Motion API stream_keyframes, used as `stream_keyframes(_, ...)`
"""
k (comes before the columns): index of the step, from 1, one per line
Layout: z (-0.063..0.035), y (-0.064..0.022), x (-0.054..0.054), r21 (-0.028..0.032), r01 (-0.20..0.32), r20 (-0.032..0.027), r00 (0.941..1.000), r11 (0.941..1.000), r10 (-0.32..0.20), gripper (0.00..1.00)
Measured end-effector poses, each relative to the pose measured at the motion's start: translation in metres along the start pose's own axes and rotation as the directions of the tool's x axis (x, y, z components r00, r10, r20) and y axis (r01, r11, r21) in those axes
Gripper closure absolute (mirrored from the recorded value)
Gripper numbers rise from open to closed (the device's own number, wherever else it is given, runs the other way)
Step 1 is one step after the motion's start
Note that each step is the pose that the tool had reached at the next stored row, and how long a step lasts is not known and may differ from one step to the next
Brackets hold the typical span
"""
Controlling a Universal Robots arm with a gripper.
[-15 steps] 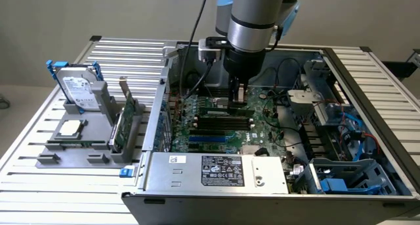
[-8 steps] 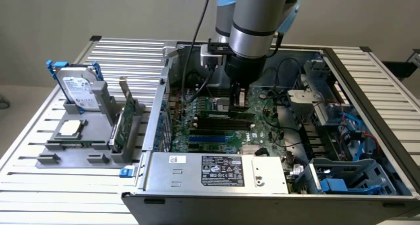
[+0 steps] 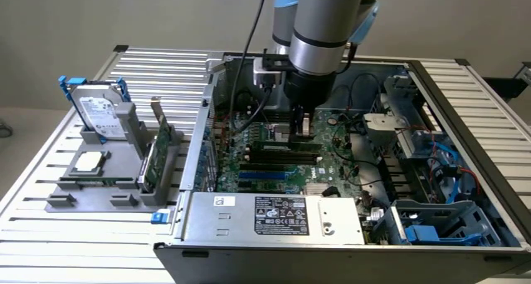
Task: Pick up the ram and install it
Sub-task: 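Insert the ram into the slot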
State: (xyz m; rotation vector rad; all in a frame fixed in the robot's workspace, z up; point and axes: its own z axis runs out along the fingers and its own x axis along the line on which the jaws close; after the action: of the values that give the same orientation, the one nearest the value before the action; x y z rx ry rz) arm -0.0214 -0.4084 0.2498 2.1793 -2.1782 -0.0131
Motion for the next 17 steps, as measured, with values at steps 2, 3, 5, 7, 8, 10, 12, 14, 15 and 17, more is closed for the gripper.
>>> stream_keyframes(2,0.0001,0.0018,0.0,0.0001,0.003,-0.0002,1.0,1.0,-0.003,0.87)
stream_keyframes(3,0.0003,0.0026,0.0,0.0002,0.006,-0.0003,1.0,1.0,-0.006,0.87)
stream_keyframes(5,0.0008,0.0029,0.0,0.0005,0.014,-0.0007,0.9999,0.9999,-0.014,0.87)
stream_keyframes(7,0.0012,0.0029,-0.0001,0.0009,0.025,-0.0012,0.9997,0.9997,-0.025,0.87)
stream_keyframes(8,0.0015,0.0029,-0.0001,0.0012,0.031,-0.0014,0.9995,0.9995,-0.031,0.87)
stream_keyframes(10,0.0017,0.0029,0.0,0.0013,0.038,-0.002,0.9993,0.9993,-0.038,0.87)
stream_keyframes(12,0.0017,0.0029,0.0,0.0013,0.038,-0.0021,0.9993,0.9993,-0.038,0.87)
stream_keyframes(14,0.0018,0.0029,-0.0001,0.0013,0.038,-0.002,0.9993,0.9993,-0.038,0.87)
stream_keyframes(15,0.0021,0.0029,-0.0001,0.0014,0.039,-0.0018,0.9993,0.9993,-0.039,0.87)
stream_keyframes(17,0.0037,0.0028,-0.0003,0.0014,0.038,-0.0018,0.9993,0.9993,-0.038,0.87)
